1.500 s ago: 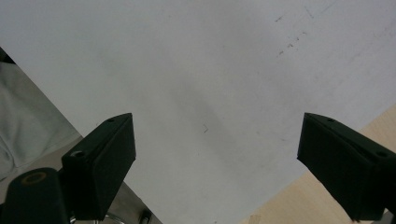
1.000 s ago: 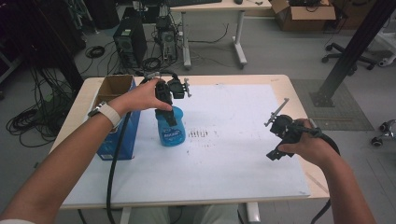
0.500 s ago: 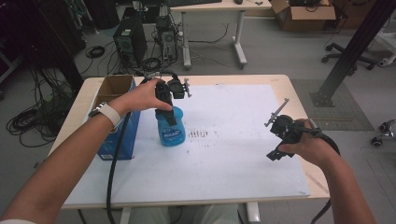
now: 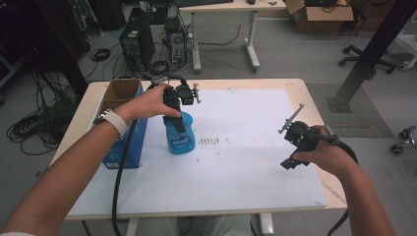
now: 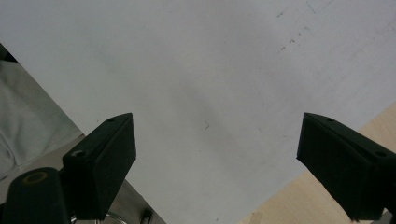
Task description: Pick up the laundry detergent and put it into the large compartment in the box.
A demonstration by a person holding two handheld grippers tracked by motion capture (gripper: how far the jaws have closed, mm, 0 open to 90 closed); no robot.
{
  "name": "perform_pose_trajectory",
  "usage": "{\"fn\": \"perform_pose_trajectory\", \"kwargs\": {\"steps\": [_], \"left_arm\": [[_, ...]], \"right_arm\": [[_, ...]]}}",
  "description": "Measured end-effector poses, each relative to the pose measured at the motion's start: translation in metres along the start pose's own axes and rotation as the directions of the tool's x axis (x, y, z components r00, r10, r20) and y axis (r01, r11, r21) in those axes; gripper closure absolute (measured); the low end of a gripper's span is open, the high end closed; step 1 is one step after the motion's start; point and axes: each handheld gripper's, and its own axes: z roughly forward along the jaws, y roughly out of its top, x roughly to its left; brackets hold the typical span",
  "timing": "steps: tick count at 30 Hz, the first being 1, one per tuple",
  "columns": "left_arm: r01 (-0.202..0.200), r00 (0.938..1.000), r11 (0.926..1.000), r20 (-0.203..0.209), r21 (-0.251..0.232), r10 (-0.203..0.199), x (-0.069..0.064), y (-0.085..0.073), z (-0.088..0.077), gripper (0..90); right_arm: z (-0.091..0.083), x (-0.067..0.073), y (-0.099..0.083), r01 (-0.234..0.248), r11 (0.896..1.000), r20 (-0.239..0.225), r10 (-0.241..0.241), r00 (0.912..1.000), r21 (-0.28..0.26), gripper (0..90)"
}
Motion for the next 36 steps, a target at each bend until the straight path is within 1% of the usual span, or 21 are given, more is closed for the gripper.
{"fn": "perform_pose_trajectory", "kwargs": {"steps": [8, 9, 11, 13, 14, 17, 24, 25, 30, 31, 32, 33, 35, 36], "left_arm": [[0.003, 1.0000, 0.9999, 0.005, -0.011, -0.003, 0.0000, -0.0007, -0.0009, 26.8], [0.003, 0.9999, 1.0000, 0.010, -0.009, -0.002, 0.0005, -0.0011, -0.0007, 30.2], [0.003, 0.9999, 1.0000, 0.010, -0.008, -0.003, 0.0006, -0.0013, -0.0005, 31.5], [0.005, 0.9999, 0.9999, 0.012, -0.012, -0.005, 0.0009, -0.0018, -0.0006, 36.0], [0.005, 0.9999, 0.9999, 0.012, -0.012, -0.005, 0.0009, -0.0018, -0.0006, 36.7], [0.016, 0.9998, 0.9998, 0.014, -0.015, -0.016, 0.0014, -0.0020, -0.0007, 37.1], [0.019, 0.9998, 0.9998, 0.004, -0.008, -0.019, 0.0007, -0.0013, -0.0008, 37.5], [0.013, 0.9999, 0.9999, 0.002, -0.007, -0.013, 0.0009, -0.0010, -0.0009, 37.5], [0.019, 0.9998, 0.9998, -0.001, -0.007, -0.019, 0.0004, -0.0010, -0.0011, 37.6], [0.029, 0.9996, 0.9995, 0.000, -0.012, -0.029, 0.0009, -0.0015, -0.0012, 37.6], [0.029, 0.9996, 0.9995, 0.000, -0.012, -0.029, 0.0009, -0.0015, -0.0012, 37.6], [0.046, 0.9989, 0.9989, 0.002, -0.013, -0.046, 0.0017, -0.0020, -0.0013, 37.7], [0.048, 0.9988, 0.9987, 0.001, -0.015, -0.048, 0.0027, -0.0022, -0.0015, 37.7], [0.058, 0.9983, 0.9982, 0.003, -0.014, -0.058, 0.0027, -0.0025, -0.0016, 37.7]], "right_arm": [[-0.0002, 0.0001, 0.0001, 0.001, 1.000, 0.001, -0.001, 1.0000, 0.001, 11.7], [0.0003, 0.0004, 0.0002, -0.001, 1.000, 0.000, 0.001, 1.0000, 0.002, 11.7], [0.0005, 0.0005, 0.0002, 0.000, 1.000, -0.001, 0.000, 1.0000, 0.002, 11.7], [0.0007, 0.0004, -0.0001, -0.001, 1.000, -0.002, 0.001, 1.0000, 0.004, 11.7], [0.0007, 0.0004, -0.0001, -0.001, 1.000, -0.002, 0.001, 1.0000, 0.004, 11.7], [0.0004, -0.0001, -0.0005, -0.001, 1.000, 0.000, 0.001, 1.0000, 0.006, 11.8], [0.0015, 0.0003, -0.0008, 0.000, 1.000, -0.002, 0.000, 1.0000, 0.003, 11.9], [0.0017, 0.0003, -0.0010, 0.000, 1.000, -0.003, 0.000, 1.0000, 0.002, 11.9], [0.0014, 0.0000, -0.0021, 0.000, 1.000, -0.004, 0.000, 1.0000, -0.002, 12.0], [0.0014, 0.0000, -0.0023, -0.001, 1.000, -0.004, 0.001, 1.0000, -0.002, 12.1], [0.0014, 0.0000, -0.0023, -0.001, 1.000, -0.004, 0.001, 1.0000, -0.002, 12.1], [0.0013, 0.0001, -0.0028, -0.003, 1.000, -0.004, 0.003, 1.0000, -0.001, 12.1], [0.0013, -0.0003, -0.0037, -0.004, 1.000, -0.005, 0.004, 1.0000, -0.003, 12.2], [0.0013, -0.0003, -0.0037, -0.004, 1.000, -0.005, 0.004, 1.0000, -0.003, 12.2]]}}
